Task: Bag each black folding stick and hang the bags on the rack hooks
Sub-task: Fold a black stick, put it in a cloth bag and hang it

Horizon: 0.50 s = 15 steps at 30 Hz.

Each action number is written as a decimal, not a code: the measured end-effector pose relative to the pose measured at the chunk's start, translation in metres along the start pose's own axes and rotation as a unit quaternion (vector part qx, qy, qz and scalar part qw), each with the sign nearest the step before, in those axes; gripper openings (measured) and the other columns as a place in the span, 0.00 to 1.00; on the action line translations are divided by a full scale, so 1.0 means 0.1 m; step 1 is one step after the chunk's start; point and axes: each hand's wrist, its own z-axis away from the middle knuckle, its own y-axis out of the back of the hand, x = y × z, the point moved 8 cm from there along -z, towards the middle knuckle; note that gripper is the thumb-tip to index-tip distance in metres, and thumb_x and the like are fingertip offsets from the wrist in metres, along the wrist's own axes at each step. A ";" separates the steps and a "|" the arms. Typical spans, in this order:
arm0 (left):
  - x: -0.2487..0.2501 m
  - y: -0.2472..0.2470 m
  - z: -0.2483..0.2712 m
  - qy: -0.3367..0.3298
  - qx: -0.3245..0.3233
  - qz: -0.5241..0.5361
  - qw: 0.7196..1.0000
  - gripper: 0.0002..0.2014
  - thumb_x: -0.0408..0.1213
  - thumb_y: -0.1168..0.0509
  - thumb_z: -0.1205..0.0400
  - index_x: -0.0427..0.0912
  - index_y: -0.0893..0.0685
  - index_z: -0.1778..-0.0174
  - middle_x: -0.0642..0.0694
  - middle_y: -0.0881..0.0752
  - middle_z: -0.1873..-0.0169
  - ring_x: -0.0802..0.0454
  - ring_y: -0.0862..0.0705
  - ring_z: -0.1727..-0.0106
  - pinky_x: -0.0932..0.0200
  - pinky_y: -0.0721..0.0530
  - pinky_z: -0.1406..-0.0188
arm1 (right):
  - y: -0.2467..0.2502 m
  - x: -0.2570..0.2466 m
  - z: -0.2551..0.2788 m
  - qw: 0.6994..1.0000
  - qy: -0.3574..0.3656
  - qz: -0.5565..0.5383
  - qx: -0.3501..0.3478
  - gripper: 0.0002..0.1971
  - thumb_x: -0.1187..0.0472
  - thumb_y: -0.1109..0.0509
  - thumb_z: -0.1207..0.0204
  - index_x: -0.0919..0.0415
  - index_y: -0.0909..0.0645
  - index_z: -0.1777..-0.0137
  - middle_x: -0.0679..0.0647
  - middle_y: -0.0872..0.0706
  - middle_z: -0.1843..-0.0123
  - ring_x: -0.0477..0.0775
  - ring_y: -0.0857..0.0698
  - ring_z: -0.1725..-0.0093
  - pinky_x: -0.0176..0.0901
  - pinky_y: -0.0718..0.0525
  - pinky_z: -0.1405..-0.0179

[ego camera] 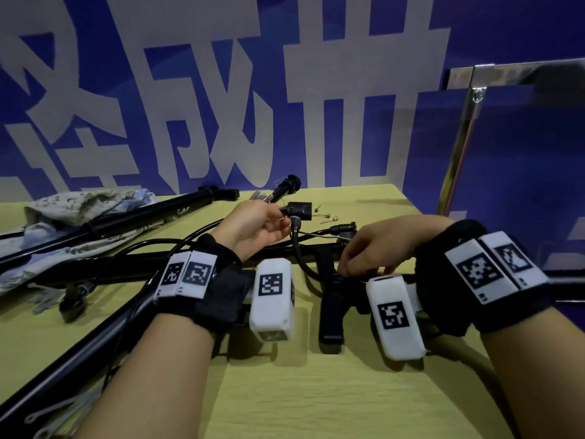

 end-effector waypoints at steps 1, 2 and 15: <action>0.00 -0.03 0.01 -0.002 -0.007 0.022 1.000 0.09 0.20 0.46 0.17 0.37 0.29 0.46 0.37 0.22 0.55 0.50 0.20 0.61 0.58 0.14 0.64 | -0.01 -0.02 -0.01 1.000 0.000 0.008 0.002 0.07 0.54 0.35 0.21 0.51 0.17 0.49 0.45 0.17 0.59 0.45 0.18 0.56 0.49 0.16 0.40; 0.00 -0.06 0.02 -0.003 -0.015 0.032 0.999 0.07 0.23 0.43 0.17 0.38 0.27 0.47 0.38 0.20 0.55 0.50 0.19 0.60 0.59 0.14 0.62 | -0.02 -0.04 -0.02 1.000 0.003 0.017 0.005 0.06 0.54 0.36 0.20 0.52 0.18 0.51 0.45 0.18 0.60 0.46 0.19 0.57 0.47 0.16 0.42; 0.16 -0.14 0.11 -0.122 0.023 -0.073 0.990 0.32 0.12 0.40 0.24 0.41 0.38 0.27 0.35 0.20 0.51 0.49 0.17 0.61 0.63 0.17 0.72 | 0.06 0.01 0.00 0.999 -0.010 0.022 0.030 0.30 0.31 0.39 0.28 0.50 0.21 0.35 0.47 0.19 0.43 0.50 0.20 0.41 0.47 0.23 0.34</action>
